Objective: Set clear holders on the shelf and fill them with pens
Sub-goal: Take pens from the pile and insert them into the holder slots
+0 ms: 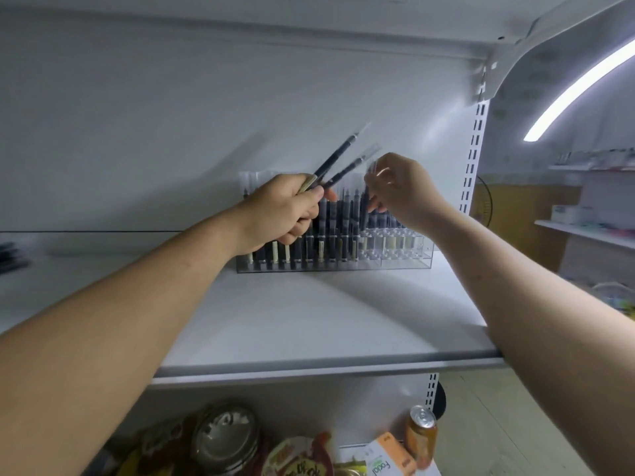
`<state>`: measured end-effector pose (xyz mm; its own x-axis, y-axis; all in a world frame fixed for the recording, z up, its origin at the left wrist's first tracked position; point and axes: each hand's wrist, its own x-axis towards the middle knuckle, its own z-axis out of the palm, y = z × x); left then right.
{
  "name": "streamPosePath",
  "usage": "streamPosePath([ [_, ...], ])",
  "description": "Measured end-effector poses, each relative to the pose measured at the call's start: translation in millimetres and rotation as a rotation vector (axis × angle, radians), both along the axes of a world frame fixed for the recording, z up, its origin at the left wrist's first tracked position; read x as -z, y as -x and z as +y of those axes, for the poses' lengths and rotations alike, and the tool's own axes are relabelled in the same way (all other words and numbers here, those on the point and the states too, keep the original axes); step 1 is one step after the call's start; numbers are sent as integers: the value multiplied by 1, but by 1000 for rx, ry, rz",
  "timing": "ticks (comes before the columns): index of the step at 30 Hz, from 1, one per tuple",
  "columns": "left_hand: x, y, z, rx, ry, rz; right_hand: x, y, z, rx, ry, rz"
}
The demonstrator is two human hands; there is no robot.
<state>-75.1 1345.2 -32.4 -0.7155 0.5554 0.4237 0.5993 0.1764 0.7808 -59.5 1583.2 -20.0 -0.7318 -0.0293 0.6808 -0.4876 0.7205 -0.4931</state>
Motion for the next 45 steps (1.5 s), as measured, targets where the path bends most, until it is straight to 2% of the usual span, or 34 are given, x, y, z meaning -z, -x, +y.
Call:
streamPosePath([
  [9,1,-2,0,2,-7,9,10,8,1,37,-95,-119],
  [15,1,-4,-1,-18,19,19,8,4,9,97,-145,-54],
  [19,1,-5,-1,-20,15,7,0,-4,16,91,-9,100],
  [21,1,-5,0,-23,13,-10,-5,-11,14,-66,174,88],
  [24,1,-5,1,-13,-7,-41,-7,-22,5,-381,420,-78],
  [28,0,-6,2,2,-32,-65,-4,-27,-3,-486,456,-173],
  [34,0,-7,3,9,-33,-74,-6,-23,-4,-544,584,-154],
  [38,0,-7,2,-11,-22,-40,-11,-22,2,-520,721,-76],
  [41,-1,-8,0,-23,2,-1,-14,-18,6,-398,776,30],
  [43,-1,-8,0,-32,17,31,-15,-15,10,-257,710,109],
  [45,-1,-8,0,-43,12,52,-13,-12,13,-99,533,176],
])
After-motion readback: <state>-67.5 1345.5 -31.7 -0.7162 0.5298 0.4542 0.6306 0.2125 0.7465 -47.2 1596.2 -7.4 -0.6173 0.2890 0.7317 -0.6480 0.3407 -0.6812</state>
